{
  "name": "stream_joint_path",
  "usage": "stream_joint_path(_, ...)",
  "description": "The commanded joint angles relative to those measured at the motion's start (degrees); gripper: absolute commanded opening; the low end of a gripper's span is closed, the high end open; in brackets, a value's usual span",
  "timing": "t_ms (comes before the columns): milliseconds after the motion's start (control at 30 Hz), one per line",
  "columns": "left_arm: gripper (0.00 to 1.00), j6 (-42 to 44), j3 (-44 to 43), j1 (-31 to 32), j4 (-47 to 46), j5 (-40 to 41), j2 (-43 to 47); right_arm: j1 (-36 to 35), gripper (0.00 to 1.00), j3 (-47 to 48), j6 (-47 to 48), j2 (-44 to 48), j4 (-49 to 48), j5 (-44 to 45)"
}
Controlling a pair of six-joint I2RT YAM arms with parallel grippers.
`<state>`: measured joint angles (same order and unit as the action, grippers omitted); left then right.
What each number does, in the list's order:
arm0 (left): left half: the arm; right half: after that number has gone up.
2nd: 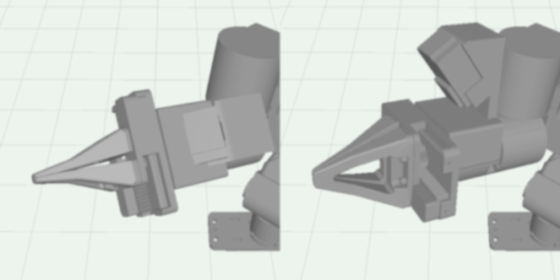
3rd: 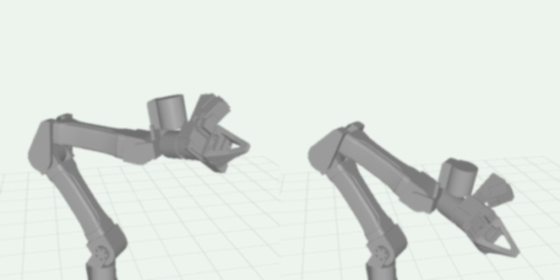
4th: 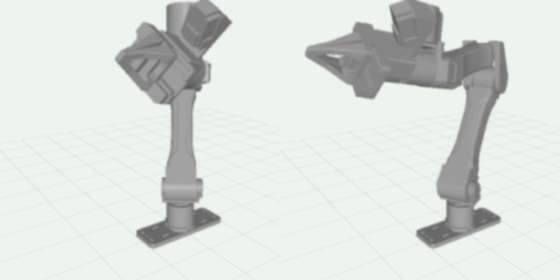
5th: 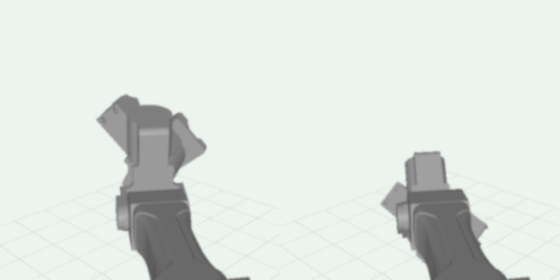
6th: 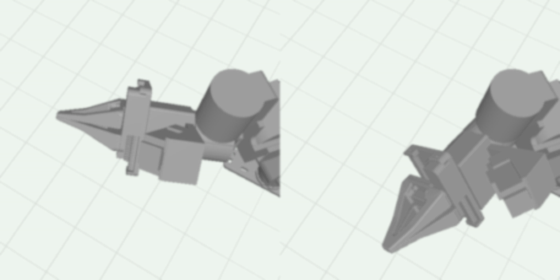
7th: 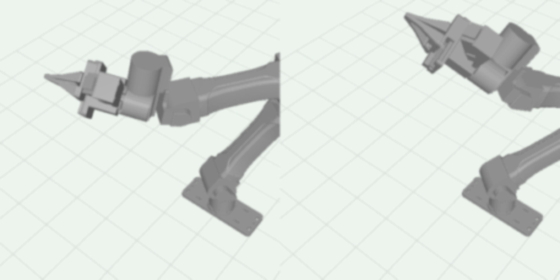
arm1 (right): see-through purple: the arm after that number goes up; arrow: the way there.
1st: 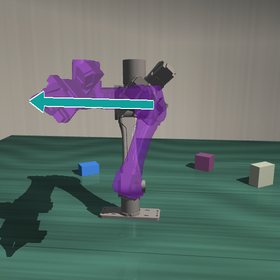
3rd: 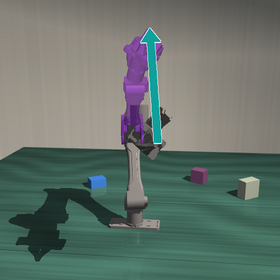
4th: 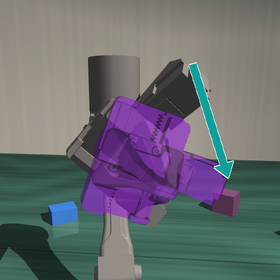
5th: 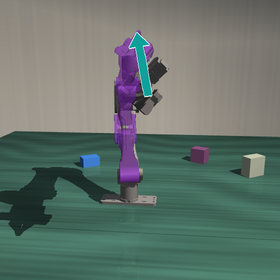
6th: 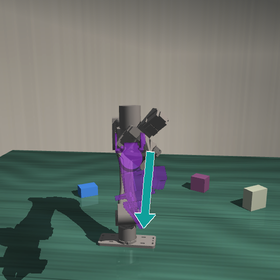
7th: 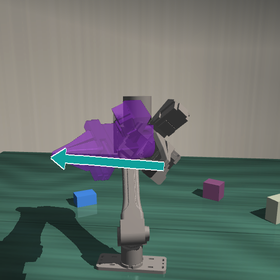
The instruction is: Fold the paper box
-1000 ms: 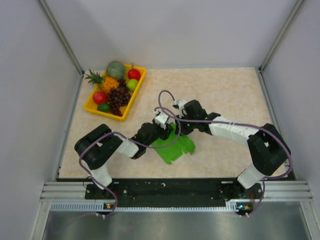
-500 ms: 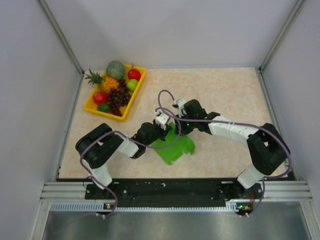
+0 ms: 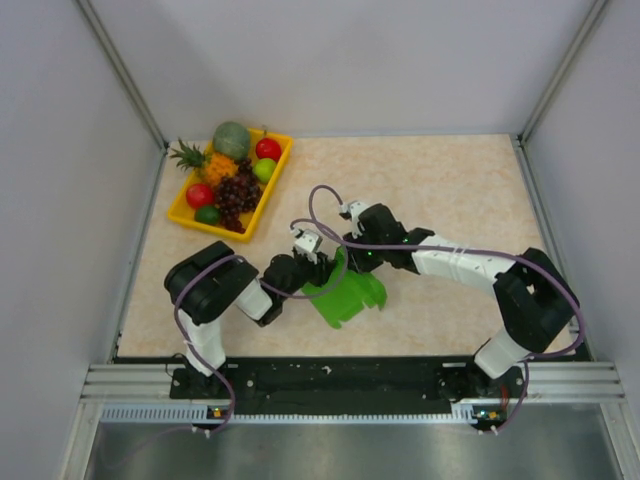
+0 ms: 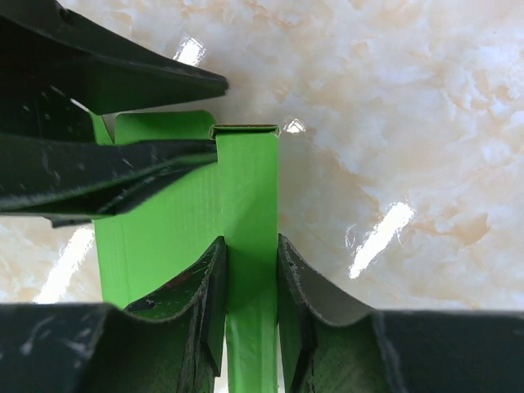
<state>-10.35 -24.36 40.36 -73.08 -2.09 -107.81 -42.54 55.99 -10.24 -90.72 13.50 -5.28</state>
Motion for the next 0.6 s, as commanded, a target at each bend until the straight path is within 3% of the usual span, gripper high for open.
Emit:
stream_joint_path(0, 0.45, -7.7, 4.0, -2.5, 0.4, -0.5, 7.5, -0.8, 0.1, 3.0, 1.0, -1.0, 2.6, 2.2)
stream_joint_path(200, 0.55, -13.7, 9.0, -2.8, 12.9, -6.7, 22.2, -0.8, 0.11, 4.1, 2.9, -2.5, 3.3, 2.6)
stream_joint_path(300, 0.55, -17.9, 12.6, -2.8, 19.3, -8.5, 30.0, -0.7, 0.13, 4.4, 4.3, -3.0, 3.3, 2.6)
stream_joint_path(367, 0.54, -20.8, 12.0, -3.0, 27.2, -7.5, 34.1, -0.7, 0.13, 4.7, 4.9, -3.2, 3.2, 2.6)
stream_joint_path(400, 0.55, -21.8, 11.1, -3.2, 37.5, -6.6, 38.2, -0.7, 0.13, 4.8, 5.5, -3.7, 3.3, 2.5)
stream_joint_path(567, 0.54, -24.6, 6.9, -7.6, 54.1, -7.8, 47.4, -0.4, 0.15, 5.6, 7.5, -4.4, 3.2, 0.7)
